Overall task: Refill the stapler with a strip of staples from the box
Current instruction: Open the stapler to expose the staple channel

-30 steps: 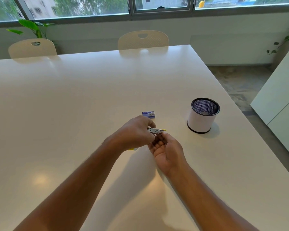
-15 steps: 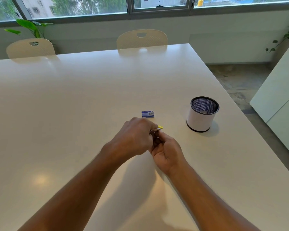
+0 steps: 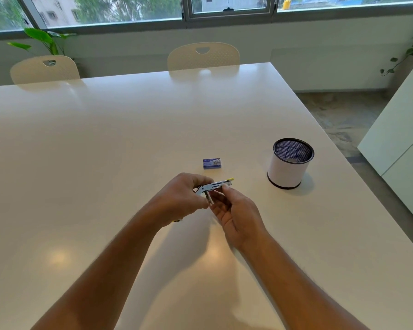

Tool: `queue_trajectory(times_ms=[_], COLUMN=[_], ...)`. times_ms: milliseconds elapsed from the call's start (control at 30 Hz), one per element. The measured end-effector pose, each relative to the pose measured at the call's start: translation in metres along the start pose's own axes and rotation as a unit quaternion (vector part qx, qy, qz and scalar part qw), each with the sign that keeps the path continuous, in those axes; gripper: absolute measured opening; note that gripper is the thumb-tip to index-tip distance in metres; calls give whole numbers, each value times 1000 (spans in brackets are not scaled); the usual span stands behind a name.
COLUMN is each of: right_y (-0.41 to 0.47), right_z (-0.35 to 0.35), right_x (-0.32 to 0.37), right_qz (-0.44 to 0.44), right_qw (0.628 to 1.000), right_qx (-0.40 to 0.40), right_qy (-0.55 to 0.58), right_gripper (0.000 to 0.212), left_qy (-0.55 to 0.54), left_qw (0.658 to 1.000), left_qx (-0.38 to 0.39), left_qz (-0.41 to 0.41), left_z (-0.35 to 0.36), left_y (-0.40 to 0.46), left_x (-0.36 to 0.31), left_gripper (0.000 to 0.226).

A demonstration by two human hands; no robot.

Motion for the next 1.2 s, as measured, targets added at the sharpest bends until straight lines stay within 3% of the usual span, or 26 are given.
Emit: queue_trajectory(times_ms=[400,533,633,733,800,900,1067,1200], right_y=[0,-3,-6,-12,-16,-26,-42,-41], right_z=[-9,-11,-10,-7,-3,13,39,42], right_x=[12,19,20,21,27,40,48,56], right_qz=[-44,-55,-53,-54,-85,-179,-288,-332], right_qw=[997,995,992,976,941,853,598,513], right_qx=[-6,-12,-19,-28,-32,-10,-11,16], right_qy=[-59,-78,-112,-211,-326,-490,-747,-792], right_gripper=[17,24,28,27,22,21,28,19], left_qy=[12,7,-55,-197,-272,-330,-421,-484], left_qw=[998,999,996,974,952,924,882,850], left_qx=[-36,-42,-69,-107,-138,-188,-206,-184], left_qz=[56,34,11,-21,-32,-38,-58,-99], left_z=[-4,-1,1,1,0,-2,16,32], left_y=[-2,0,2,2,2,-1,-6,-7], left_x=[8,17,24,34,39,46,53,68], left_gripper=[11,16,22,21,19,19,19,17])
Point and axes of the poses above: each hand's wrist, its own y-axis towards the middle knuckle, its own z-axis out of the palm, x = y × z, the point moved 10 cm from there along y, towards the middle knuckle, and after that the axes turned 4 degrees about -y, right-handed, at the moved point
